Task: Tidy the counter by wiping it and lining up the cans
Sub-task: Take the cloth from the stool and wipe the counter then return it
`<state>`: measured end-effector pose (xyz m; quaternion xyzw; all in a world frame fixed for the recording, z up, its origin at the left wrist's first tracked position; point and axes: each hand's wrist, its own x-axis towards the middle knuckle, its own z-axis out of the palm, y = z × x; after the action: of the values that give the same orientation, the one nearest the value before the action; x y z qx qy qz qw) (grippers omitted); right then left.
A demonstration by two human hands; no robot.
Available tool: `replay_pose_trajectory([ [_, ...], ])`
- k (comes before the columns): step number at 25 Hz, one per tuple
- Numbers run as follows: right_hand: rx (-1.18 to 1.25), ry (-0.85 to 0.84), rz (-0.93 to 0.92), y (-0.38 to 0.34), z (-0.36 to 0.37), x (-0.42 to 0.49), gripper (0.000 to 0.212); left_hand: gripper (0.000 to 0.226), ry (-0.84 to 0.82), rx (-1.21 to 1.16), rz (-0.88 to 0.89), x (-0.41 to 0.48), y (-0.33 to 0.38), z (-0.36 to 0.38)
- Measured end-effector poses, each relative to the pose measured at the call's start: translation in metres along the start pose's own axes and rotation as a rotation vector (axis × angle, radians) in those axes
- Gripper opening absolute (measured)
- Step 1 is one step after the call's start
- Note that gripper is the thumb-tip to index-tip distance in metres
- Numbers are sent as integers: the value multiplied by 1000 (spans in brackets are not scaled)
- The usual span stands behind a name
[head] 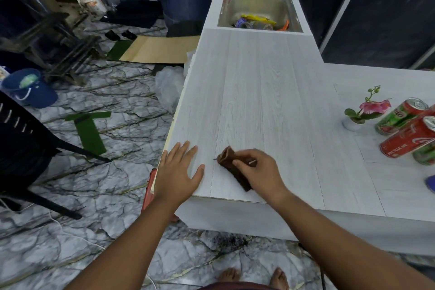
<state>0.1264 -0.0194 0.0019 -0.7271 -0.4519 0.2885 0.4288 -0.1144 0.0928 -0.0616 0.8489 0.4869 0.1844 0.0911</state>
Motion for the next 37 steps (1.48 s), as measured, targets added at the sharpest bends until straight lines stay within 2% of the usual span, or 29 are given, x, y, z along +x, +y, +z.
replay_pose_trajectory([
  [5, -178, -10, 17, 16, -9, 25, 19, 64, 15, -10, 0, 0, 0, 1],
  [12, -221, -119, -180, 31, 4, -44, 19, 64, 6, 8, 5, -1, -1, 3],
  [15, -157, -184, -160, 33, 5, -71, 16, 65, 3, 6, 5, 0, -2, 3],
  [19, 28, -73, -19, 27, -7, -66, 17, 65, -1, 17, 8, 1, -4, 6],
  [23, 37, 97, 20, 20, -41, -3, 13, 64, 1, 13, 6, 0, -4, 7],
  [28, -98, 62, 91, 40, -52, 17, 18, 64, -9, 0, -5, -1, -3, 5],
  [34, -226, -1, -147, 55, -40, -36, 17, 65, -33, -10, -2, 0, -1, 5],
  [37, -178, -91, -135, 56, -43, -53, 15, 66, -37, -28, -3, 1, 2, 4],
])
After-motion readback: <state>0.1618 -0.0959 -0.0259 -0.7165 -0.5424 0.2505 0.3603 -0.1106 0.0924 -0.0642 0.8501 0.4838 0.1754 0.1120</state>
